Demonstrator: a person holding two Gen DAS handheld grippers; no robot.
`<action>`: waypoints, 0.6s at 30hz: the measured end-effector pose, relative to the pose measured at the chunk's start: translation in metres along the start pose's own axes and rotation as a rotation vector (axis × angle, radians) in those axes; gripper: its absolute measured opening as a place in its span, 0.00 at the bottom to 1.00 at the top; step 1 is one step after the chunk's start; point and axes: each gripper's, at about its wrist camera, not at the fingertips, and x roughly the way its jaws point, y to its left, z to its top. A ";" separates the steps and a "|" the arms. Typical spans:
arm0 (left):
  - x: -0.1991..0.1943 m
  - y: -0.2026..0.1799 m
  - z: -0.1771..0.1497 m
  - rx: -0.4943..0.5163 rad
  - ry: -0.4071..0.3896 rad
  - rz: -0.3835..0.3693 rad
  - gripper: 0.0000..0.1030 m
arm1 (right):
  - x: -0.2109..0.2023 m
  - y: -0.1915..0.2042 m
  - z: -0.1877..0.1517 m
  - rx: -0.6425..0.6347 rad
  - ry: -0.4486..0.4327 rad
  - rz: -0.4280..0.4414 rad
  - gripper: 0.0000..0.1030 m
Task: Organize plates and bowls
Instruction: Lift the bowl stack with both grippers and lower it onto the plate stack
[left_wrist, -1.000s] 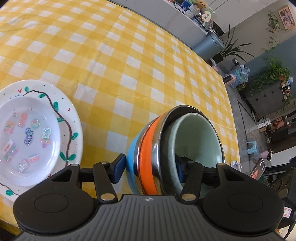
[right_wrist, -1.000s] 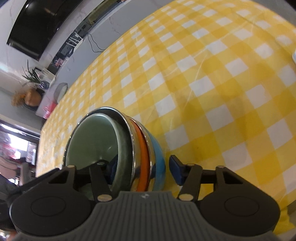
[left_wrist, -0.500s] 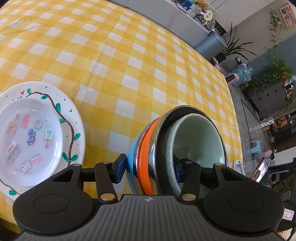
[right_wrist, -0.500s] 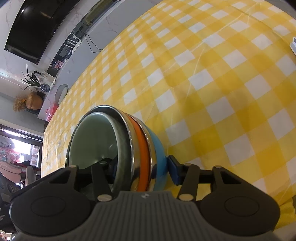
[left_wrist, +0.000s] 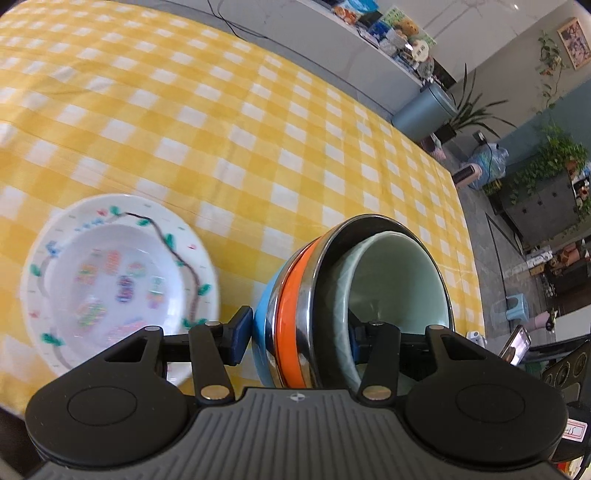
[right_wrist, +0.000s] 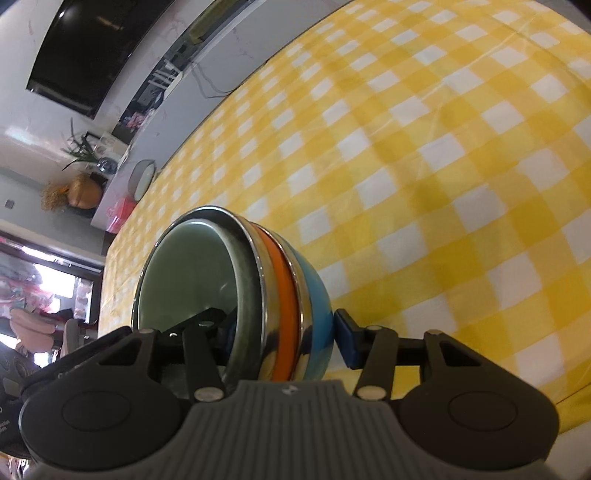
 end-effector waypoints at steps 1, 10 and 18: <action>-0.005 0.003 0.000 -0.008 -0.007 0.003 0.53 | 0.001 0.005 -0.001 -0.008 0.002 0.005 0.49; -0.052 0.040 0.009 -0.075 -0.083 0.038 0.53 | 0.016 0.059 -0.014 -0.085 0.043 0.052 0.49; -0.070 0.087 0.015 -0.183 -0.098 0.068 0.53 | 0.054 0.103 -0.029 -0.161 0.115 0.060 0.49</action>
